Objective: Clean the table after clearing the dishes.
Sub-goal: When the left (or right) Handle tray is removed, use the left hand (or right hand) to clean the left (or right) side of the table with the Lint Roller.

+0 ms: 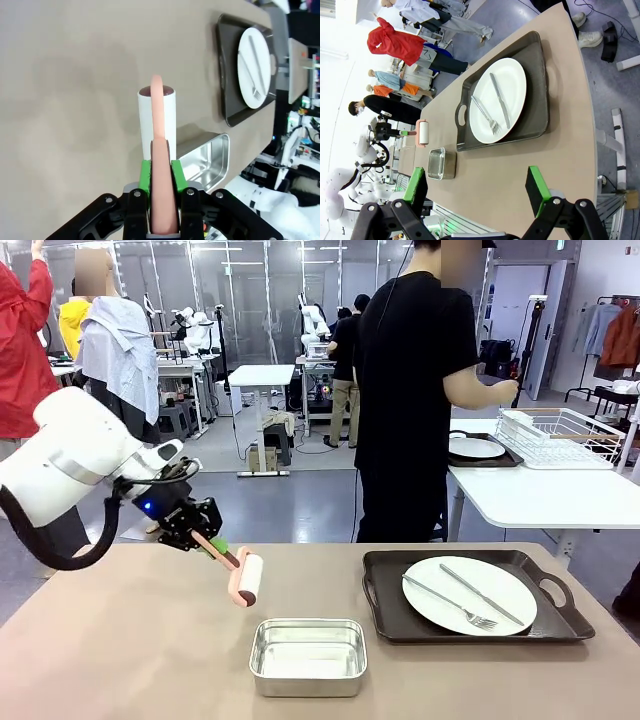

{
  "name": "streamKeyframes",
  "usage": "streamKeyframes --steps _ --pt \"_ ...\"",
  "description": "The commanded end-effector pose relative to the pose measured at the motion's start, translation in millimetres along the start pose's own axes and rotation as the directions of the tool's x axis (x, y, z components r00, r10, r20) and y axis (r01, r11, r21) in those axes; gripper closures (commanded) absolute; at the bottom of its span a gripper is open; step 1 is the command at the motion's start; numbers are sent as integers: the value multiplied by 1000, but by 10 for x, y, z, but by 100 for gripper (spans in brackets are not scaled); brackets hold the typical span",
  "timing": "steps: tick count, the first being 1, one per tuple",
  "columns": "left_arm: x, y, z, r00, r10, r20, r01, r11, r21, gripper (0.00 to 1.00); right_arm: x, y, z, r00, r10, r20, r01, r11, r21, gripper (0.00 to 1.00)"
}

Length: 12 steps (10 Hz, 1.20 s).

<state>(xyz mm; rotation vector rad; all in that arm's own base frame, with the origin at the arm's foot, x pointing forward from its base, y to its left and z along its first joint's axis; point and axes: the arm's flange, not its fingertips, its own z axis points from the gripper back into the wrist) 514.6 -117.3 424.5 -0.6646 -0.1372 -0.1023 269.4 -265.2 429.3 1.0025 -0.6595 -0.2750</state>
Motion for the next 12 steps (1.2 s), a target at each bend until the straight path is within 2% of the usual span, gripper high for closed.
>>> streamKeyframes --steps 1,2,7,11,12 --pt "42 338 -68 999 -22 -29 19 992 -127 79 -16 23 25 1000 5 5 -5 1000 10 0" --pt "44 458 -116 997 -35 -64 22 982 -189 79 -16 23 25 1000 5 5 -5 1000 10 0" --pt "-105 1086 -207 999 24 -32 -32 967 -251 79 -16 23 25 1000 5 5 -5 1000 10 0" --pt "-114 1615 -173 992 63 -114 -85 975 -204 79 -16 23 25 1000 5 5 -5 1000 10 0" --pt "-113 1852 -148 987 83 -138 -110 974 -201 79 -16 23 25 1000 5 5 -5 1000 10 0"
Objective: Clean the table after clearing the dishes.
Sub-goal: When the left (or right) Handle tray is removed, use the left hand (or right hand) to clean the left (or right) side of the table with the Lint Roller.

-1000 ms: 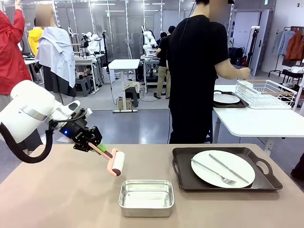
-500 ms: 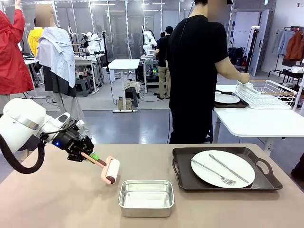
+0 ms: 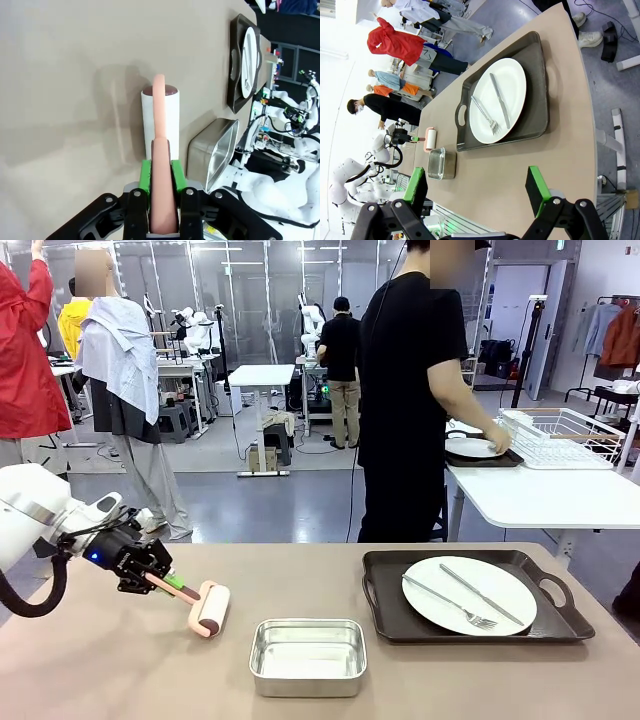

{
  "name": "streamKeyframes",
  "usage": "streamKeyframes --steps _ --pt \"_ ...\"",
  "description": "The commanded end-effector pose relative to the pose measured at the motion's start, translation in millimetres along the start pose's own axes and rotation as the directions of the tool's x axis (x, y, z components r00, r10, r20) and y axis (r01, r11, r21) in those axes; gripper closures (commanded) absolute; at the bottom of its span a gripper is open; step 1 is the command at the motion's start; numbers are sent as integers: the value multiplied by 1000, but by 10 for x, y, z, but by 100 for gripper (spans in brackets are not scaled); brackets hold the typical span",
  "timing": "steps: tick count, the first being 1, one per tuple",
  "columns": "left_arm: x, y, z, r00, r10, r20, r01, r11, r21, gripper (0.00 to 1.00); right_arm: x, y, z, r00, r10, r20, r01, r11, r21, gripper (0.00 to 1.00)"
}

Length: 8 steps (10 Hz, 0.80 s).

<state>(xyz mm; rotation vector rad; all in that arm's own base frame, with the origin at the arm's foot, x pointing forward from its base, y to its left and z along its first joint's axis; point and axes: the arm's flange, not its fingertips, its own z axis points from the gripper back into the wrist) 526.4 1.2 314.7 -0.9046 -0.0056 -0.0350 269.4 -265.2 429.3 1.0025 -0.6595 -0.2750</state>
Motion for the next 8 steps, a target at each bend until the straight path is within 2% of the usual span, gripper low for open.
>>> streamKeyframes --steps 1,2,4,8 --pt "29 478 143 998 15 -57 -16 1000 -13 79 -16 23 25 1000 5 5 -5 1000 10 0" --pt "-3 688 277 997 32 -77 -32 999 1 79 -16 23 25 1000 5 5 -5 1000 10 0" --pt "-73 850 492 994 71 -79 -68 997 43 79 -16 23 25 1000 5 5 -5 1000 10 0" --pt "-310 968 894 990 107 -92 -92 984 155 79 -16 23 25 1000 5 5 -5 1000 10 0"
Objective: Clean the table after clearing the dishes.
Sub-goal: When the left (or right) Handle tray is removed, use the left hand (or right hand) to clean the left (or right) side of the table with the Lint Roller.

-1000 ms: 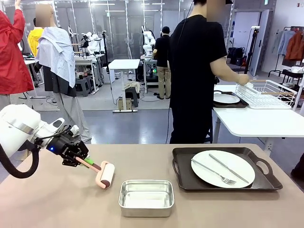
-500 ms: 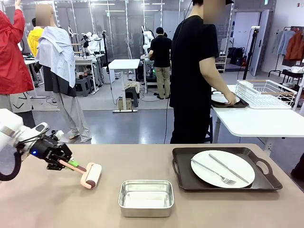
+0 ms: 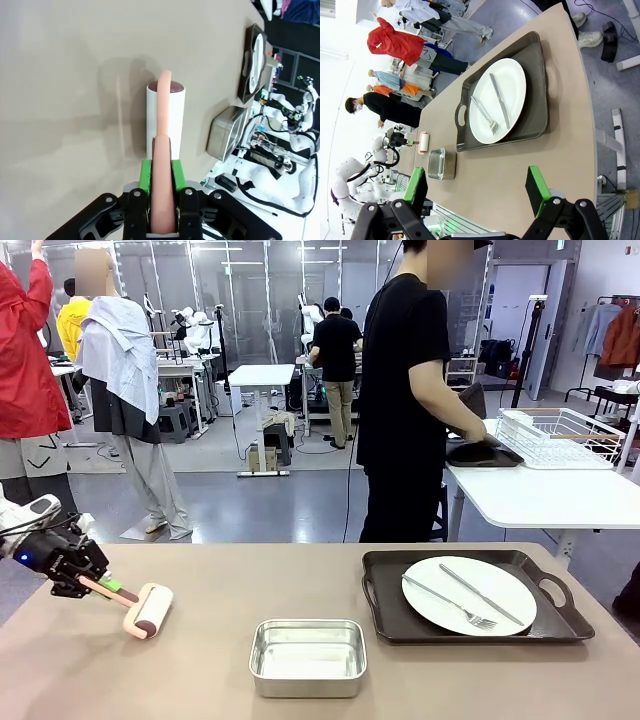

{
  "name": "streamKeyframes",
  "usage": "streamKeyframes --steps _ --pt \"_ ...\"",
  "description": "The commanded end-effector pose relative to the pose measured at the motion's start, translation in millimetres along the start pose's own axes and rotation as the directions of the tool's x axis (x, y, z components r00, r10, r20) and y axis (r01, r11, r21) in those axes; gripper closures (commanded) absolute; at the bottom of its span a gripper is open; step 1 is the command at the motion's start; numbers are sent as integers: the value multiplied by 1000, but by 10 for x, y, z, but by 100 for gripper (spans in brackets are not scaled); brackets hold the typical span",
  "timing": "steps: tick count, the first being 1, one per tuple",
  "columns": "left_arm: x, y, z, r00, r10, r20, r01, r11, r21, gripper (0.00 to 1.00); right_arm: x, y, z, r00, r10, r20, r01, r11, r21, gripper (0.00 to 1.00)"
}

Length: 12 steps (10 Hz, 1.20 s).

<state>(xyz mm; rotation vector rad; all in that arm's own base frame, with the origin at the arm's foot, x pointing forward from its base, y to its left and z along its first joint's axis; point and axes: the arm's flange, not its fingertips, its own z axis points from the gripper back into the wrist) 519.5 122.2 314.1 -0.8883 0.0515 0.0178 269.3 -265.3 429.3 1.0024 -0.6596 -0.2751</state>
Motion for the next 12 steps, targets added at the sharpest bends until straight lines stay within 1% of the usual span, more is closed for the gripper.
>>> streamKeyframes --steps 1,2,4,5,7,9,10,11,12 --pt "-267 260 26 994 95 -63 -78 969 234 79 -16 23 24 1000 5 5 -6 1000 10 0" --pt "-327 260 102 992 118 -53 -98 954 282 79 -16 23 24 1000 5 5 -6 1000 10 0" --pt "-440 189 311 992 129 -1 -121 940 319 79 -16 23 24 1000 5 5 -6 1000 10 0" --pt "-464 152 369 989 145 10 -139 926 350 79 -16 23 24 1000 5 5 -6 1000 10 0" --pt "-515 49 472 984 177 24 -170 888 428 79 -16 23 24 1000 5 5 -6 1000 10 0" --pt "-585 -188 670 981 186 52 -188 852 489 79 -16 23 24 1000 5 5 -6 1000 10 0" --pt "-626 -354 781 984 166 68 -178 847 502 79 -16 23 24 1000 5 5 -6 1000 10 0" --pt "-668 -559 888 985 144 92 -171 830 531 79 -16 23 24 1000 5 5 -6 1000 10 0" --pt "-723 -845 1009 988 86 131 -145 821 553 79 -16 23 24 1000 5 5 -6 1000 10 0"
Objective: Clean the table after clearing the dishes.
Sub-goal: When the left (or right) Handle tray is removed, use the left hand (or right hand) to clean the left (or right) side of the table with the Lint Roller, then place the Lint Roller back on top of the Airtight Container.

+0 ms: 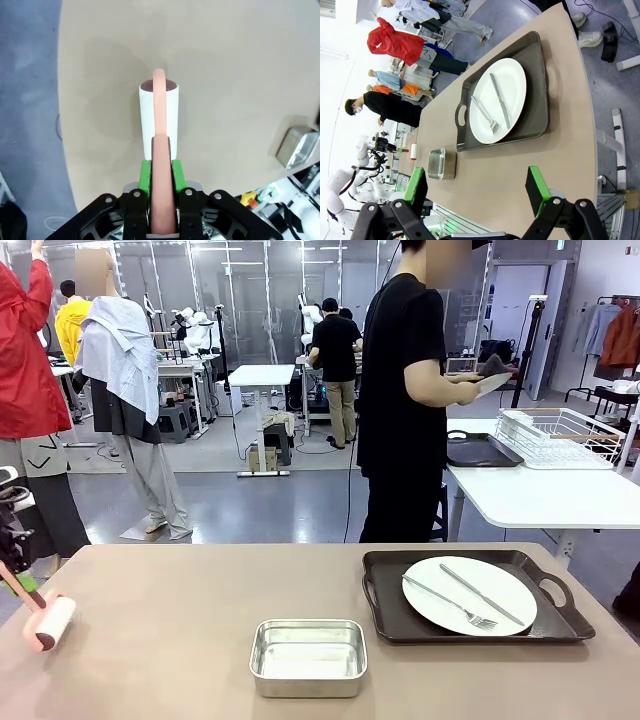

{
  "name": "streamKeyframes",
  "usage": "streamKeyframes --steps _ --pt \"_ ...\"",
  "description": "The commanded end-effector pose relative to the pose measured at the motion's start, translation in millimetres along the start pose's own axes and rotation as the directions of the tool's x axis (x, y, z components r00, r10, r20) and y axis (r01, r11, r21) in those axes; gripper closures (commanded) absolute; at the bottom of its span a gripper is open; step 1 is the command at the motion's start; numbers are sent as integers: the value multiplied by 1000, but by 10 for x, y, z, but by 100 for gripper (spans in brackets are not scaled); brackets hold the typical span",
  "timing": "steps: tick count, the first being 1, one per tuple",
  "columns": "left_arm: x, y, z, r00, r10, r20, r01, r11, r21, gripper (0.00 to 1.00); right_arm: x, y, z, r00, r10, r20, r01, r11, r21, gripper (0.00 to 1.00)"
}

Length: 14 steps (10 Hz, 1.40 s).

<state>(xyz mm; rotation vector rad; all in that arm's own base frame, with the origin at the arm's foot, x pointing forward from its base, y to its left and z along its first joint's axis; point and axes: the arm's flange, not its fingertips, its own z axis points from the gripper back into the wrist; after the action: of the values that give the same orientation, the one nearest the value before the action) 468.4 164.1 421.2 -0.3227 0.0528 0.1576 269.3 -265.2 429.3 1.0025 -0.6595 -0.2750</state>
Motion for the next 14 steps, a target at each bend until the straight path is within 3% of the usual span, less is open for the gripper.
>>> streamKeyframes --steps 1,5,14 --pt "-244 -381 387 996 -45 79 41 997 59 79 -16 23 24 1000 5 5 -5 1000 10 0" --pt "-450 -898 843 974 -170 152 148 978 147 79 -16 23 24 1000 5 5 -5 1000 10 0" --pt "-357 -790 830 978 -146 148 130 985 113 79 -16 23 24 1000 5 5 -5 1000 10 0"
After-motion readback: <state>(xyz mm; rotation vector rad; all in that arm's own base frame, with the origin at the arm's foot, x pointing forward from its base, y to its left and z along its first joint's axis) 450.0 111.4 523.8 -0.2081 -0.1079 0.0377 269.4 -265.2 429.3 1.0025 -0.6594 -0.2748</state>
